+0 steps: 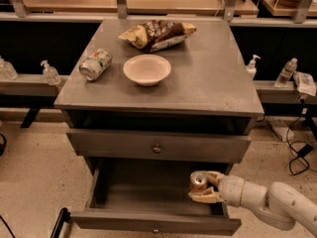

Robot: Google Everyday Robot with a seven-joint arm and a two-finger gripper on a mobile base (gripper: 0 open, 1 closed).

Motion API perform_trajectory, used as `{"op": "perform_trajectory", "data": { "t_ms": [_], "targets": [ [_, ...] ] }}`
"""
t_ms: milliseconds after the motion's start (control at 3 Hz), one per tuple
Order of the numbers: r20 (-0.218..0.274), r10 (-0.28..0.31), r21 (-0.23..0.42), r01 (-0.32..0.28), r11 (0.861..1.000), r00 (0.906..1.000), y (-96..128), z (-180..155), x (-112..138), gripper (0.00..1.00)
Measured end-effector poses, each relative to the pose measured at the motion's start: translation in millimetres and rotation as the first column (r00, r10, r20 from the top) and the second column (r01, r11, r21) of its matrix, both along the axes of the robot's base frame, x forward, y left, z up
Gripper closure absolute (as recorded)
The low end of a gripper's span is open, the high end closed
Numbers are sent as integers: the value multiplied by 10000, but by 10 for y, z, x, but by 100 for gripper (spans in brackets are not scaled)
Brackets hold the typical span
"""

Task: Place orange can into middle drawer

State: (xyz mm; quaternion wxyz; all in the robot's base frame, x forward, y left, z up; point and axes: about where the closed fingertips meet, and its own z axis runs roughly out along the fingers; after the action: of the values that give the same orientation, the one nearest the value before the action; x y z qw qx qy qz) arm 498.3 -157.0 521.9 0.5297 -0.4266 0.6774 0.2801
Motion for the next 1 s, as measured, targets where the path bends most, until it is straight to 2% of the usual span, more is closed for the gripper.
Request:
{"op": "perform_trajectory", "data": {
  "t_ms": [667,1000],
  "targets": [
    [-314,116,-275,-125,9995,9994,187,-472,143,100],
    [-467,147,-396,-166,9991,9988,231,-604,189,100]
  ]
}}
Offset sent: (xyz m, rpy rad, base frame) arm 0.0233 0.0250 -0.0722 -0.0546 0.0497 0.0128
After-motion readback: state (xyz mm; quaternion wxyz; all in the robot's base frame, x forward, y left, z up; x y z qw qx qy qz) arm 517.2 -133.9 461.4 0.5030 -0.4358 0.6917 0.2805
